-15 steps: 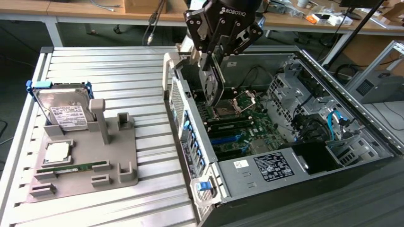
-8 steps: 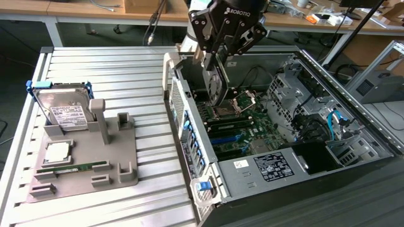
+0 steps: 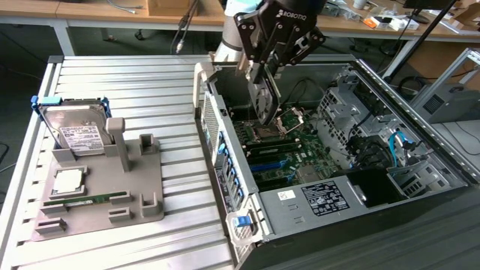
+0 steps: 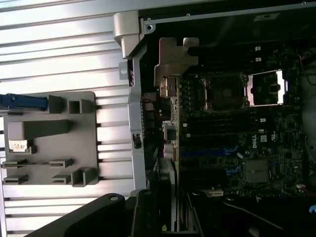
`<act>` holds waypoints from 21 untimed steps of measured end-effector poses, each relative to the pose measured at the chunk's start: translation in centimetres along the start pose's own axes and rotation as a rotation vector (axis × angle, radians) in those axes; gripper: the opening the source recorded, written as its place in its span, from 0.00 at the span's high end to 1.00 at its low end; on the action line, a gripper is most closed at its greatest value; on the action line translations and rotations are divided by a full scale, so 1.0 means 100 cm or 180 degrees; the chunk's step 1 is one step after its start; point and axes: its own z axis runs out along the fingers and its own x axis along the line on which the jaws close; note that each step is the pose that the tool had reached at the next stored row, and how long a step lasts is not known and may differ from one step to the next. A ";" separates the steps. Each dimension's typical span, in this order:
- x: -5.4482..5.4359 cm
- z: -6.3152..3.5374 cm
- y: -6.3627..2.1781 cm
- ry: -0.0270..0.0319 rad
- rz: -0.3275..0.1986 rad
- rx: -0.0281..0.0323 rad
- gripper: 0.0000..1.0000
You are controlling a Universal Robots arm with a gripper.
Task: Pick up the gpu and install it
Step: 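Pick up the gpu and move the gpu toward the slot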
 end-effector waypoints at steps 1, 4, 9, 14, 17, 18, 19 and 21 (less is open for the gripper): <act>-0.001 -0.0002 0.0001 0.0000 0.0000 0.0000 0.73; -0.005 -0.0004 0.0004 0.0000 0.0000 0.0000 0.73; -0.012 -0.0009 0.0009 0.0000 0.0000 0.0000 0.73; -0.018 -0.0015 0.0015 0.0000 0.0000 0.0000 0.73; -0.022 -0.0018 0.0018 0.0000 0.0000 0.0000 0.73; -0.024 -0.0019 0.0019 0.0000 0.0000 0.0000 0.73; -0.025 -0.0020 0.0020 0.0000 0.0000 0.0000 0.73; -0.028 -0.0022 0.0022 0.0000 0.0000 0.0000 0.73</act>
